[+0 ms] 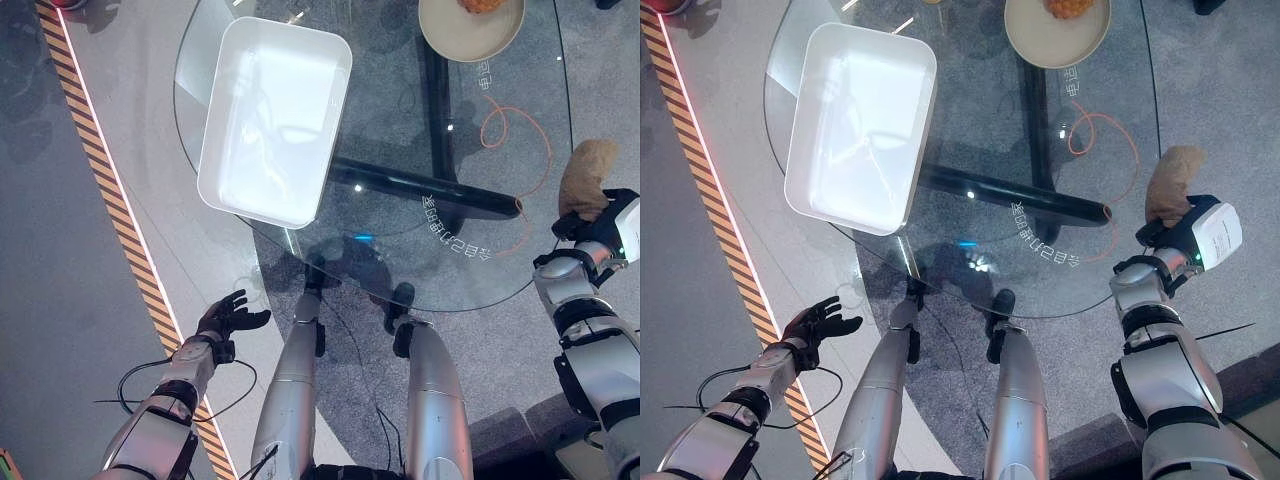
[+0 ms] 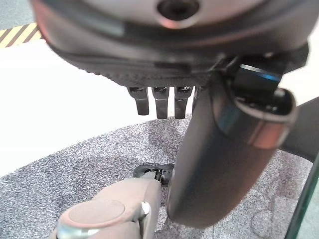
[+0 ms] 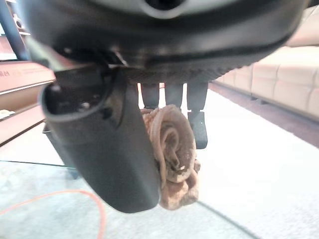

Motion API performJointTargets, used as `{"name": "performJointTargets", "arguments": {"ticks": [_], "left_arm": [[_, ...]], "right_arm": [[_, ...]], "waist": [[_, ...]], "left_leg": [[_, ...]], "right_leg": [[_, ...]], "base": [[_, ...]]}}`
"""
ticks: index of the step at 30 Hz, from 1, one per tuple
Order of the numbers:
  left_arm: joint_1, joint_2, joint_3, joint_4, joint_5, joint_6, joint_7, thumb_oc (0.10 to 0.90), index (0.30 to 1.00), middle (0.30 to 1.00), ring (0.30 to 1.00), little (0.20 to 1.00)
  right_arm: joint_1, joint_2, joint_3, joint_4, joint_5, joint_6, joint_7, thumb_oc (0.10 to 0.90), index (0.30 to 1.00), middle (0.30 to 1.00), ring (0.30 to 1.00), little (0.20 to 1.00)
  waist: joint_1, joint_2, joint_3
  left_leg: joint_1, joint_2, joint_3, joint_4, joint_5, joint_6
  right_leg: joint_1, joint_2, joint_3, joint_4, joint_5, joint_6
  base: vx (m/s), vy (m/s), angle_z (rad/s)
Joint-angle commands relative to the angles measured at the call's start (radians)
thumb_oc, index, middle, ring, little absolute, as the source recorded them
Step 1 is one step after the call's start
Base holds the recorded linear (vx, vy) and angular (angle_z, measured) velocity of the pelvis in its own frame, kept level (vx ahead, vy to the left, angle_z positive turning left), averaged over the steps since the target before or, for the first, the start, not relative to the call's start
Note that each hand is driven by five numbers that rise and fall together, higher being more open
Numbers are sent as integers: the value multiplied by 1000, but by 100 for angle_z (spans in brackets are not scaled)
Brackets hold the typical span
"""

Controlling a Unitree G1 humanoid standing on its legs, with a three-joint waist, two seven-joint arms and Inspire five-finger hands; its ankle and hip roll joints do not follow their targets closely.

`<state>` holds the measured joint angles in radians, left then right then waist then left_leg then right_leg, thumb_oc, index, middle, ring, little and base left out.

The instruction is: Wipe the table with a cloth and put it in the basket.

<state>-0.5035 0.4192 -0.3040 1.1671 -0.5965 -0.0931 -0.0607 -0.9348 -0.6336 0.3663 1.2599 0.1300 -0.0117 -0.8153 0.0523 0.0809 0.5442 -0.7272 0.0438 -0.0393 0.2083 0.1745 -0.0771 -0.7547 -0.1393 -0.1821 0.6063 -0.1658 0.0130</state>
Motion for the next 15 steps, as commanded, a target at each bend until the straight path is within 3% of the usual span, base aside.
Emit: {"name": "performJointTargets", "arguments": {"ticks": [1, 15], "left_arm": [[20, 17, -11, 50, -31, -5, 8, 800, 900, 900, 900, 900], [25, -2, -20, 9, -23, 5, 37, 800, 900, 900, 900, 900]], "right_arm": [[-66, -81, 67, -84, -86, -79, -61, 100, 300, 300, 300, 200], [-93, -52, 152, -212, -159, -10, 8, 100, 300, 300, 300, 200]], "waist": [[4, 3, -24], [9, 2, -24]], "left_leg": [[22, -55, 57, 154, -183, 58], [24, -65, 57, 145, -179, 59]], "right_leg": [[-6, 59, 30, -143, 119, 50], [-4, 61, 23, -151, 116, 44]], "base": [[0, 0, 0], [0, 0, 0]]}}
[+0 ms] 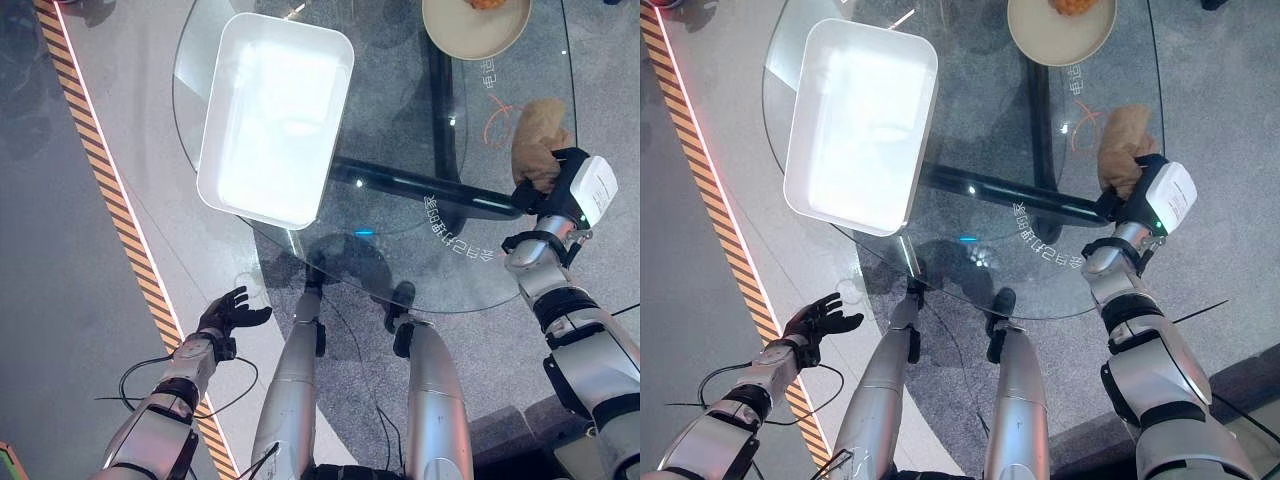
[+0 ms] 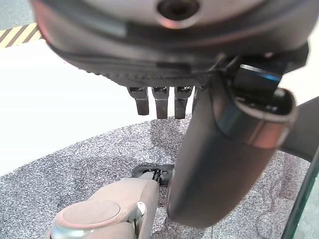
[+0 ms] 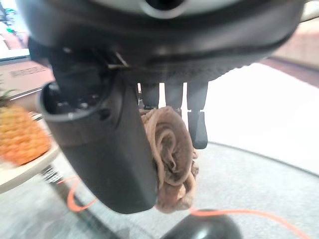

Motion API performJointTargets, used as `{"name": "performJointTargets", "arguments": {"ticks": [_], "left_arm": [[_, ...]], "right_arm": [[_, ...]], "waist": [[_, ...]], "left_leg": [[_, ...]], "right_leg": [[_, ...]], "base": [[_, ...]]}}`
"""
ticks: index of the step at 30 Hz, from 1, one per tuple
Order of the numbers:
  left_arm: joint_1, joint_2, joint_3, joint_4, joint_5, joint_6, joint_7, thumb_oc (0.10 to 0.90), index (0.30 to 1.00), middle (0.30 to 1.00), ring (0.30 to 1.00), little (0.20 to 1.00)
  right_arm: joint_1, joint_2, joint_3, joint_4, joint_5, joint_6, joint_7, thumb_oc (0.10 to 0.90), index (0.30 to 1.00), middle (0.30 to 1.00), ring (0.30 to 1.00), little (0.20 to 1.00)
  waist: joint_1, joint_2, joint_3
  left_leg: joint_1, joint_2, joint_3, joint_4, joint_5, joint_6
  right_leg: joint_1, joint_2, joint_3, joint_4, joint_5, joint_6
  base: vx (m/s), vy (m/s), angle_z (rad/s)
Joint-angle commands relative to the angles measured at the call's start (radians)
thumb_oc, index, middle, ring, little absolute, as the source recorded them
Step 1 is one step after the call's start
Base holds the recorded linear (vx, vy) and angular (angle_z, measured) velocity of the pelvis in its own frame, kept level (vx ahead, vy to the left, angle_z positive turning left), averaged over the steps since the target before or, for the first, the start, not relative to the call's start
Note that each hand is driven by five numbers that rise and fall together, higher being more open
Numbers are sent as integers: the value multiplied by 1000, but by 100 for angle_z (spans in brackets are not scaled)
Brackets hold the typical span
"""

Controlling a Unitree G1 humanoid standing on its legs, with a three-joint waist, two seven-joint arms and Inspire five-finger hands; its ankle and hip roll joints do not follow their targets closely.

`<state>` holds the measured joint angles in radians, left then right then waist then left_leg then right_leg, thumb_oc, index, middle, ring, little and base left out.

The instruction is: Wipe the table with a cloth and put it in the basket.

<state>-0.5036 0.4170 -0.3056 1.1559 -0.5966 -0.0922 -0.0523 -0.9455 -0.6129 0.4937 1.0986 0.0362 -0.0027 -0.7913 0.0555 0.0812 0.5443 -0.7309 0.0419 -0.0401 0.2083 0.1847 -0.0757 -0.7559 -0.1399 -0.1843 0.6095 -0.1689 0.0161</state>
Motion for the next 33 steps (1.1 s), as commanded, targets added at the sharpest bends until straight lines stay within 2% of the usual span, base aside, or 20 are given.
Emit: {"name": "performJointTargets", "arguments": {"ticks": [1, 12, 18, 33], "left_arm": [[20, -3, -22, 18, -23, 8, 32, 800, 900, 900, 900, 900], [16, -23, -40, -2, -25, 9, 48, 800, 900, 900, 900, 900], [12, -39, -47, 2, -23, 3, 56, 800, 900, 900, 900, 900], [31, -59, -36, -19, -10, -3, 75, 800, 900, 900, 900, 900]], "right_arm": [[-88, -62, 44, -58, -87, -7, 6, 100, 300, 300, 300, 200], [-88, -11, 134, -112, -155, 24, 92, 100, 300, 300, 300, 200], [-82, 21, 183, -132, -201, 15, 131, 100, 300, 300, 300, 200], [-36, 50, 290, -378, -261, 33, 240, 100, 300, 300, 300, 200]], "waist": [[7, 3, -24], [11, 11, -24], [15, 14, -24], [11, 9, -24]], "left_leg": [[28, -65, 57, 143, -189, 57], [26, -73, 60, 139, -181, 55], [27, -77, 62, 133, -175, 53], [35, -79, 71, 117, -163, 42]], "right_leg": [[-1, 61, 23, -157, 118, 40], [0, 56, 20, -162, 117, 37], [2, 54, 14, -165, 115, 35], [9, 51, 5, -169, 108, 34]], "base": [[0, 0, 0], [0, 0, 0], [0, 0, 0], [0, 0, 0]]}}
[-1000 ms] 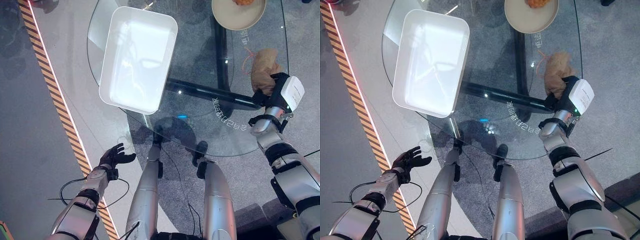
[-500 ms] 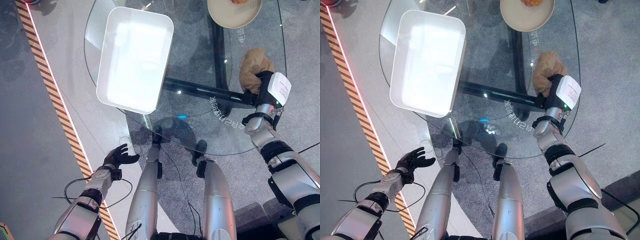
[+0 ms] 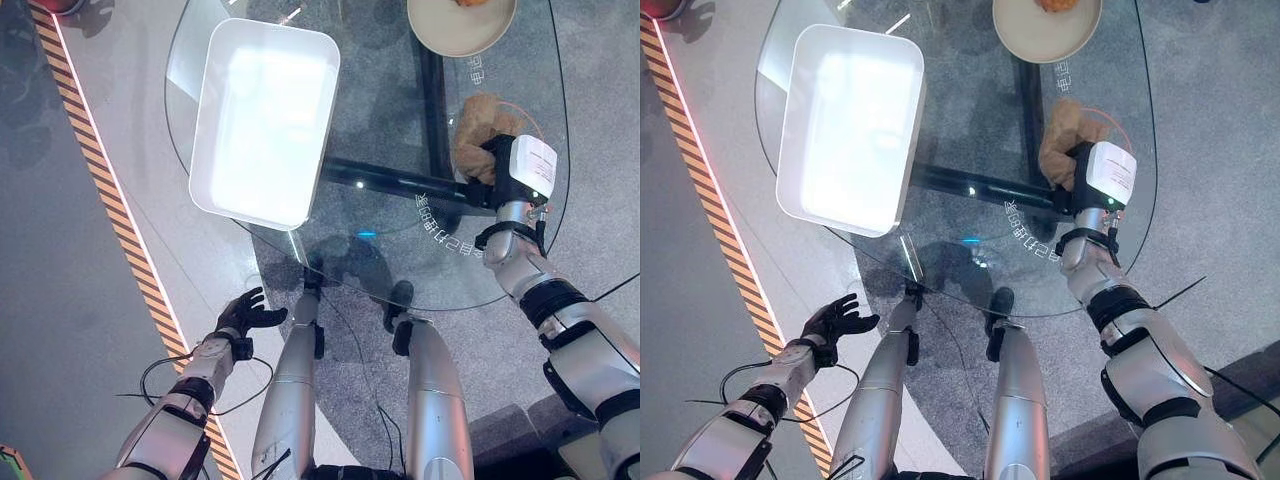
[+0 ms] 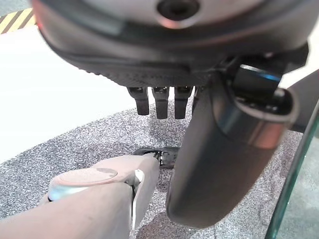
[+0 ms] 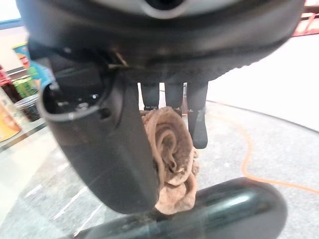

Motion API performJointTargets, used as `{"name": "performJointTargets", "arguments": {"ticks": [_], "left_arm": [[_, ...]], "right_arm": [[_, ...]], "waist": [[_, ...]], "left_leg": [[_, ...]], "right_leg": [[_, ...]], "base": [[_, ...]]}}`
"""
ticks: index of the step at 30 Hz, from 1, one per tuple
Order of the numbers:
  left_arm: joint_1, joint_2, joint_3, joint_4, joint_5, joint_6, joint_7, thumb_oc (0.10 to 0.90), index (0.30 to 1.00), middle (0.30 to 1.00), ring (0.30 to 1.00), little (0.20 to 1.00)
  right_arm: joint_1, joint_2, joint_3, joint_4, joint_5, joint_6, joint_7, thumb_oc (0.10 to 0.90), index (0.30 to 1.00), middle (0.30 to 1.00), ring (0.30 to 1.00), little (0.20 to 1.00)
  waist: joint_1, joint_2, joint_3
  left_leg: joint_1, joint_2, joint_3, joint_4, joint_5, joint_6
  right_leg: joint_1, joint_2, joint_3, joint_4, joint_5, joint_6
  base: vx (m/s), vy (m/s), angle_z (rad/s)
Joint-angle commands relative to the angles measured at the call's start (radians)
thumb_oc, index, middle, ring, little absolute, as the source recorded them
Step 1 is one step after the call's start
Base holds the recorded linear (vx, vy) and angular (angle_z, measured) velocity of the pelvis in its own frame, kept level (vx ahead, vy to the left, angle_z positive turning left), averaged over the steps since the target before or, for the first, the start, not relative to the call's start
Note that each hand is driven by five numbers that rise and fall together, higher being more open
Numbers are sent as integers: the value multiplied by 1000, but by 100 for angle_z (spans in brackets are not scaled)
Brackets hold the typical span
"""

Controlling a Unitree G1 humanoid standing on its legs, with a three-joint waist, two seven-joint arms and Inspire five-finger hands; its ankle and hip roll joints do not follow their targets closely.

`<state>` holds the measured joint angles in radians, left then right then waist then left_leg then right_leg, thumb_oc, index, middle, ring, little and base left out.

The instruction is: Wipe the table with a cloth and put it in the basket.

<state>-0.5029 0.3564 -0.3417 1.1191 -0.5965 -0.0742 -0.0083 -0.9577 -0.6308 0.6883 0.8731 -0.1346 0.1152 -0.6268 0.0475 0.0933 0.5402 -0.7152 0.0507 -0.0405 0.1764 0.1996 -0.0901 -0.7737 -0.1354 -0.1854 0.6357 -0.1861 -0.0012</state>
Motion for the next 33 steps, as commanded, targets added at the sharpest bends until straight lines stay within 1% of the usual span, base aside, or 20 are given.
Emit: {"name": "performJointTargets", "arguments": {"ticks": [1, 7, 16, 29, 30, 33], "left_arm": [[35, 1, 2, 18, -9, -25, 30, 800, 900, 900, 900, 900], [45, -2, 13, 21, -2, -37, 26, 800, 900, 900, 900, 900], [52, -10, 22, 17, 2, -36, 28, 800, 900, 900, 900, 900], [52, -18, 28, 22, -2, -44, 27, 800, 900, 900, 900, 900], [52, -18, 30, 25, -2, -47, 25, 800, 900, 900, 900, 900], [51, -19, 30, 26, -1, -46, 25, 800, 900, 900, 900, 900]], "right_arm": [[-17, 69, 103, -174, -94, -79, 85, 100, 300, 300, 300, 200], [15, 74, 135, -244, -106, -73, 132, 100, 300, 300, 300, 200], [72, 86, 168, -333, -127, -88, 216, 100, 300, 300, 300, 200], [117, 93, 201, -383, -114, -87, 249, 100, 300, 300, 300, 200], [121, 94, 206, -390, -112, -103, 267, 100, 300, 300, 300, 200], [123, 95, 214, -411, -114, -106, 296, 100, 300, 300, 300, 200]], "waist": [[19, -4, -20], [15, -7, -20], [7, -10, -20], [0, -11, -20], [0, -12, -20], [-1, -13, -20]], "left_leg": [[19, -88, 72, 150, -178, 56], [23, -86, 75, 146, -174, 52], [26, -85, 79, 137, -166, 46], [27, -82, 84, 132, -161, 40], [26, -81, 84, 131, -161, 40], [28, -81, 84, 130, -160, 39]], "right_leg": [[26, 46, 6, -194, 125, 51], [30, 44, 5, -195, 123, 50], [30, 43, 6, -196, 122, 50], [31, 39, 8, -198, 120, 51], [29, 40, 7, -198, 120, 50], [31, 40, 7, -198, 119, 50]], "base": [[0, 0, 0], [1, 1, 1], [0, 0, 0], [0, 0, 0], [0, 0, 0], [0, 0, 0]]}}
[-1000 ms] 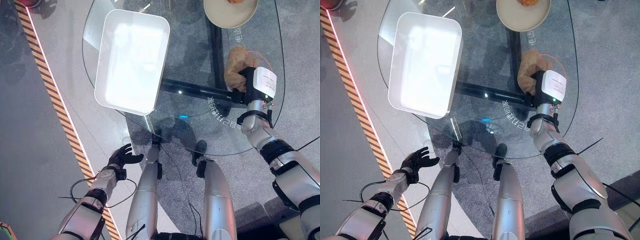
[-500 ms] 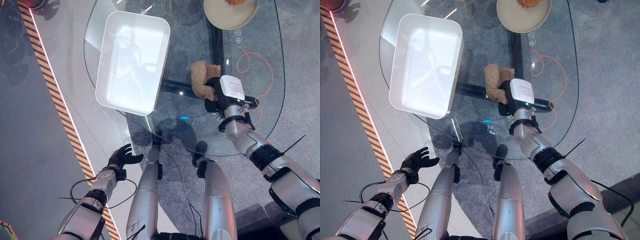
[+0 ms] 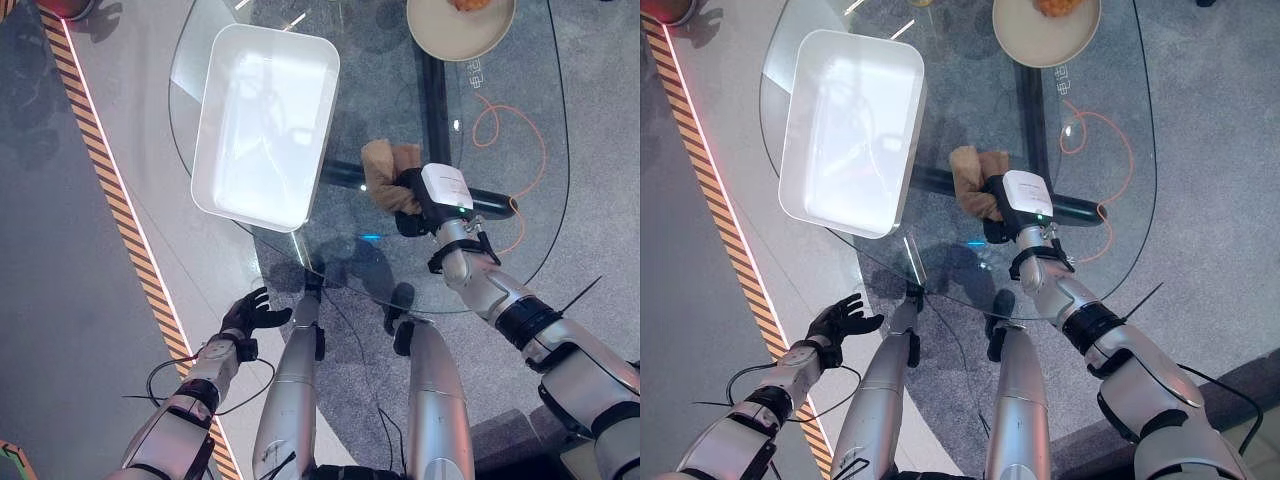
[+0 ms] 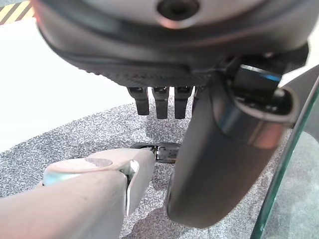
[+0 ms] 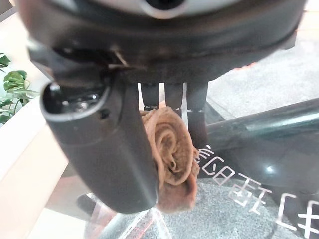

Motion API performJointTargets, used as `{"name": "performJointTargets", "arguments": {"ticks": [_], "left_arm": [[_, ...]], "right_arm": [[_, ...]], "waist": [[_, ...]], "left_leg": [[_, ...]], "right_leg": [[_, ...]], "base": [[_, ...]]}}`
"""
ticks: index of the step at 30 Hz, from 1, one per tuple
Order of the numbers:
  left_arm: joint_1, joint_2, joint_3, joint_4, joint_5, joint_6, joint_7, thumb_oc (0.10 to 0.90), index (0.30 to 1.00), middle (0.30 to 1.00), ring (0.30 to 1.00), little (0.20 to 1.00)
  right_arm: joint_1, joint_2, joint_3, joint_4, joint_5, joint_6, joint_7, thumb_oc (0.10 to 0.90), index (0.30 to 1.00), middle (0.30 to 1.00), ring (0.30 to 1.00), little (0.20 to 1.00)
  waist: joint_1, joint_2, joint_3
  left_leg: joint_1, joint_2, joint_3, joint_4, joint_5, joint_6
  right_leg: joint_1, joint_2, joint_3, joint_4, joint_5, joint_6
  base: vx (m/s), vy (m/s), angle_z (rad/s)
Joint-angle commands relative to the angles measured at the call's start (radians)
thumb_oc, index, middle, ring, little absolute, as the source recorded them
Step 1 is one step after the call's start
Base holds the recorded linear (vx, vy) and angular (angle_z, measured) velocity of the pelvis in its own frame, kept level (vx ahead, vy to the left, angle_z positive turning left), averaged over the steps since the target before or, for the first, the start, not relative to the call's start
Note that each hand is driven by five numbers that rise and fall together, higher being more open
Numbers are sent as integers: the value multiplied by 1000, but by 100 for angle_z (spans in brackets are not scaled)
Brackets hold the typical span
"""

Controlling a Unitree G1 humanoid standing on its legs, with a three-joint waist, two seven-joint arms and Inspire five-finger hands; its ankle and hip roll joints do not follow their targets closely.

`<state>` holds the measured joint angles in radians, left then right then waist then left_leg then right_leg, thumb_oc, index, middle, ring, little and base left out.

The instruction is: Wipe the table with a cloth and put it in the basket.

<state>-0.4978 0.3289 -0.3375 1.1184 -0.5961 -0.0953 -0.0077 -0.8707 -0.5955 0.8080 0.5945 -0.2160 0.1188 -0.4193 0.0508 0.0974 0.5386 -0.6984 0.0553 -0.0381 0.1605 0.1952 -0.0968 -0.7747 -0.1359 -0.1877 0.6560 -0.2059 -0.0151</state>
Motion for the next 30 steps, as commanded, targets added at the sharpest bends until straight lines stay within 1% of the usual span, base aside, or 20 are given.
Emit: {"name": "performJointTargets", "arguments": {"ticks": [1, 4, 6, 10, 19, 24, 29, 30], "left_arm": [[46, 8, 26, 27, -2, -25, 25, 800, 900, 900, 900, 900], [45, 9, 29, 28, 5, -23, 24, 800, 900, 900, 900, 900], [46, 12, 29, 28, 5, -21, 22, 800, 900, 900, 900, 900], [42, 15, 28, 31, 1, -20, 19, 800, 900, 900, 900, 900], [39, 14, 33, 34, 0, -19, 17, 800, 900, 900, 900, 900], [33, 19, 34, 37, -13, -15, 18, 800, 900, 900, 900, 900], [35, 22, 58, 46, -76, -49, 35, 800, 900, 900, 900, 900], [35, 19, 66, 43, -110, -65, 57, 800, 900, 900, 900, 900]], "right_arm": [[36, 59, 96, -137, -33, -111, 96, 100, 300, 300, 300, 200], [41, 58, 105, -154, -14, -118, 143, 100, 300, 300, 300, 200], [47, 56, 113, -163, -9, -111, 160, 100, 300, 300, 300, 200], [53, 53, 123, -172, -4, -119, 170, 100, 300, 300, 300, 200], [54, 46, 138, -228, 14, -145, 231, 100, 300, 300, 300, 200], [55, 46, 147, -247, 31, -132, 233, 100, 300, 300, 300, 200], [64, 46, 139, -241, 47, -133, 221, 100, 300, 300, 300, 200], [68, 46, 137, -246, 64, -126, 209, 100, 300, 300, 300, 200]], "waist": [[-4, -17, -19], [-3, -21, -19], [-3, -22, -19], [-3, -22, -19], [-6, -24, -19], [-4, -28, -19], [-5, -28, -19], [-6, -29, -19]], "left_leg": [[12, -86, 82, 145, -155, 45], [14, -85, 80, 144, -154, 44], [14, -85, 79, 143, -153, 44], [12, -83, 80, 143, -152, 44], [12, -84, 80, 146, -150, 44], [13, -84, 78, 145, -148, 43], [15, -85, 76, 147, -150, 45], [17, -86, 75, 147, -150, 46]], "right_leg": [[32, 40, 9, -219, 140, 64], [35, 41, 8, -218, 139, 64], [34, 42, 8, -215, 138, 64], [34, 40, 8, -217, 138, 64], [31, 42, 10, -212, 138, 62], [34, 41, 10, -216, 142, 63], [35, 42, 13, -214, 141, 61], [37, 41, 13, -215, 141, 61]], "base": [[0, 0, 0], [0, 0, 0], [0, 0, 0], [0, 0, 0], [0, 0, 0], [0, 0, 0], [0, 0, 0], [0, 0, 0]]}}
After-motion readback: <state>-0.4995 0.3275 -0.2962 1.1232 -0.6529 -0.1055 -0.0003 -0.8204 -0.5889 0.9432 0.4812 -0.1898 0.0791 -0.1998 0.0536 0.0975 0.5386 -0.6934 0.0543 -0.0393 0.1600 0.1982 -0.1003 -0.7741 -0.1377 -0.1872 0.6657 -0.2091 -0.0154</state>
